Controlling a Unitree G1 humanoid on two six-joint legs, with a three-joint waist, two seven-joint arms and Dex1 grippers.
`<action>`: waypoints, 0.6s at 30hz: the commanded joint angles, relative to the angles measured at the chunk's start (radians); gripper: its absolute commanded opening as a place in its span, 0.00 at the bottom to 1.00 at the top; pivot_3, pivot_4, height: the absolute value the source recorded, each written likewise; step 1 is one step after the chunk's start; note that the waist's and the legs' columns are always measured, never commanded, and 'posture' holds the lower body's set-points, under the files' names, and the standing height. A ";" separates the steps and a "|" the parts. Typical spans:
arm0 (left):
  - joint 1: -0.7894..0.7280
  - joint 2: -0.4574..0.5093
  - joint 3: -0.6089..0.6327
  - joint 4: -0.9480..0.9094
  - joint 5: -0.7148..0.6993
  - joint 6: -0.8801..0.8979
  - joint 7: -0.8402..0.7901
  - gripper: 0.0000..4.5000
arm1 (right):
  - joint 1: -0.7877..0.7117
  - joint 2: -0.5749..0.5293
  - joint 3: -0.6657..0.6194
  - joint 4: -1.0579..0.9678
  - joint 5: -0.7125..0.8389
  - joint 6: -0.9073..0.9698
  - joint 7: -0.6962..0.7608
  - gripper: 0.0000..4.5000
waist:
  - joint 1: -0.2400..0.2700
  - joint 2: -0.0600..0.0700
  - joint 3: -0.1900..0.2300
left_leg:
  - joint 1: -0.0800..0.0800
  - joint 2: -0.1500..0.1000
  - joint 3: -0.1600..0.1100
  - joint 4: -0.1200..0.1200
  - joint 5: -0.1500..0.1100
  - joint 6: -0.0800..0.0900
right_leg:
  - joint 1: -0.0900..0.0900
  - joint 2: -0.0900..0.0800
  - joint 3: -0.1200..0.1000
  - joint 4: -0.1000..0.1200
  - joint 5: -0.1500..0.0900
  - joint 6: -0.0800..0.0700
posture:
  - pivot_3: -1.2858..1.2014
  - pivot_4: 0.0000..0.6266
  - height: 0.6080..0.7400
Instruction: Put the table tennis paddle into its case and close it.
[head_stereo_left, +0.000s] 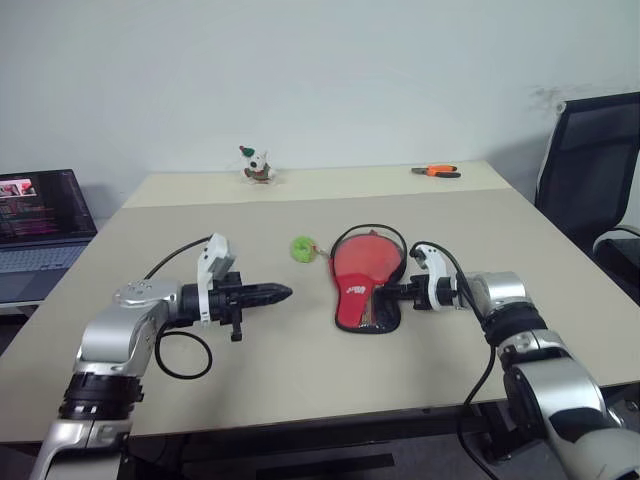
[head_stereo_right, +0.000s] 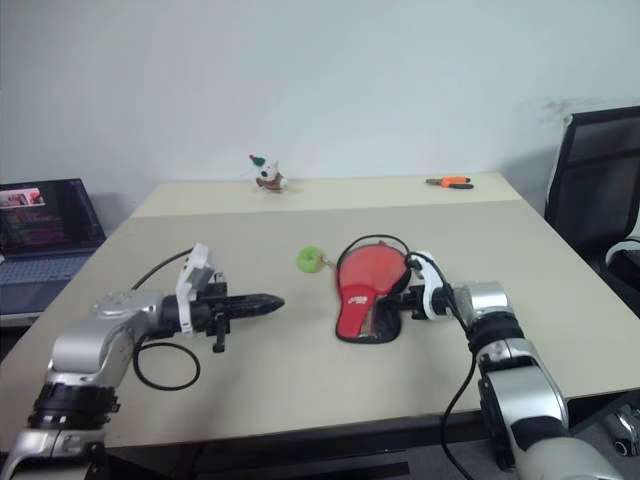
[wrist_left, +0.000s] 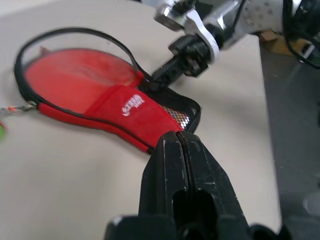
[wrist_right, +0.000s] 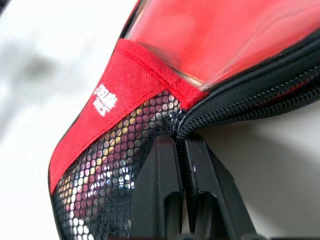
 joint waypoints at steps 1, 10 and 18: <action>0.063 0.026 0.009 -0.123 -0.066 0.040 -0.020 0.00 | 0.066 -0.010 0.025 -0.268 0.090 0.146 0.048 0.01 | 0.002 0.000 0.000 | 0.000 0.000 0.000 0.000 0.000 0.000 | 0.000 0.000 0.000 0.000 0.000 0.000 | 0.52 0.24 1.00; 0.173 0.031 0.006 -0.271 -0.148 0.102 0.014 0.00 | 0.273 -0.061 0.024 -0.693 0.217 0.395 -0.023 0.01 | 0.007 0.000 0.000 | -0.001 -0.001 -0.001 0.002 0.000 0.000 | 0.000 0.000 -0.001 0.000 0.000 0.000 | 0.52 0.24 1.00; 0.173 0.033 -0.010 -0.279 -0.157 0.105 0.028 0.00 | 0.324 -0.147 -0.004 -0.739 0.264 0.438 -0.065 0.01 | 0.009 0.000 0.000 | -0.001 -0.002 -0.001 0.002 0.000 0.000 | 0.001 0.001 -0.001 0.000 0.000 0.001 | 0.52 0.24 1.00</action>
